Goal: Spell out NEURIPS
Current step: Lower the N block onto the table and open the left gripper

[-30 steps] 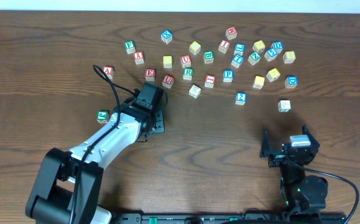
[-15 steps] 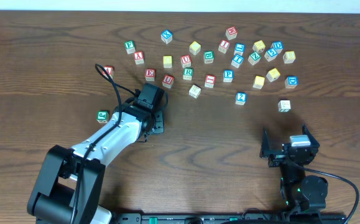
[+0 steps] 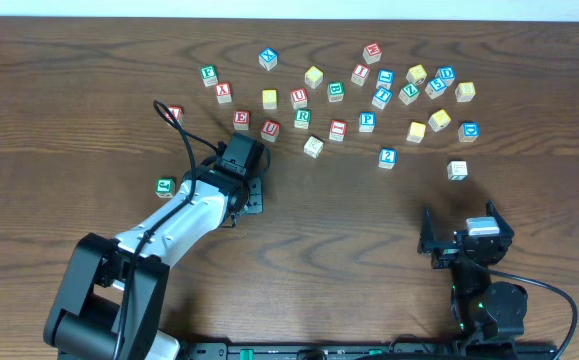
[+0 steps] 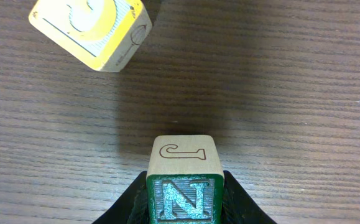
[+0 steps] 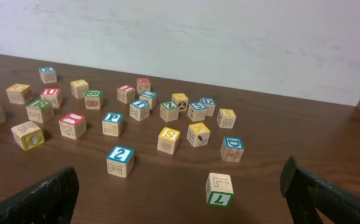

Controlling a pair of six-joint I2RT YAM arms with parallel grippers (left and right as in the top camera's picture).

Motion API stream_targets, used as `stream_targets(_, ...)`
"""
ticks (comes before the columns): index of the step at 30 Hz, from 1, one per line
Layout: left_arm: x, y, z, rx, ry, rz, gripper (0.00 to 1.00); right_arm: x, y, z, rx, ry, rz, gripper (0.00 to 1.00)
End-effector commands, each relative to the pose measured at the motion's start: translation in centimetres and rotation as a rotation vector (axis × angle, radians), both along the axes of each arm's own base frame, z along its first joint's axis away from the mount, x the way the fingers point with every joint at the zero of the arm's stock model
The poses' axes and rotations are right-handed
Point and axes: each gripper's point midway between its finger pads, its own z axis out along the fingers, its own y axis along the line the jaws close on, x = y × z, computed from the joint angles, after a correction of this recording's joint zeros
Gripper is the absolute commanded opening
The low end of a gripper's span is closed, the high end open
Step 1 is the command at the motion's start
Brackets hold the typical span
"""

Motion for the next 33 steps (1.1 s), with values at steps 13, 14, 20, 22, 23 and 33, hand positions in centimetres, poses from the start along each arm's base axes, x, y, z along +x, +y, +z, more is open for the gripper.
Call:
stream_targets(13, -0.03, 0.48, -1.19, 0.04, 0.014, -0.01, 0.17, -0.01, -0.22, -0.11, 0.015, 0.004, -0.01, 0.99)
stream_targets(14, -0.03, 0.48, -1.19, 0.04, 0.014, -0.01, 0.21, -0.01, -0.23, -0.11, 0.014, 0.004, -0.011, 0.99)
stream_targets(20, -0.02, 0.48, -1.18, 0.04, 0.014, -0.01, 0.41, -0.01, -0.23, -0.11, 0.015, 0.004, -0.011, 0.99)
stream_targets(22, -0.02, 0.48, -1.18, 0.04, 0.014, -0.01, 0.51, -0.01, -0.23, -0.11, 0.015, 0.004, -0.011, 0.99)
stream_targets(23, -0.03, 0.47, -1.18, 0.04, 0.015, -0.01, 0.51, -0.01, -0.23, -0.11, 0.015, 0.004, -0.011, 0.99)
stream_targets(33, -0.01, 0.48, -0.91, 0.038, 0.009, -0.011, 0.52, -0.01, -0.23, -0.11, 0.015, 0.004, -0.011, 0.99)
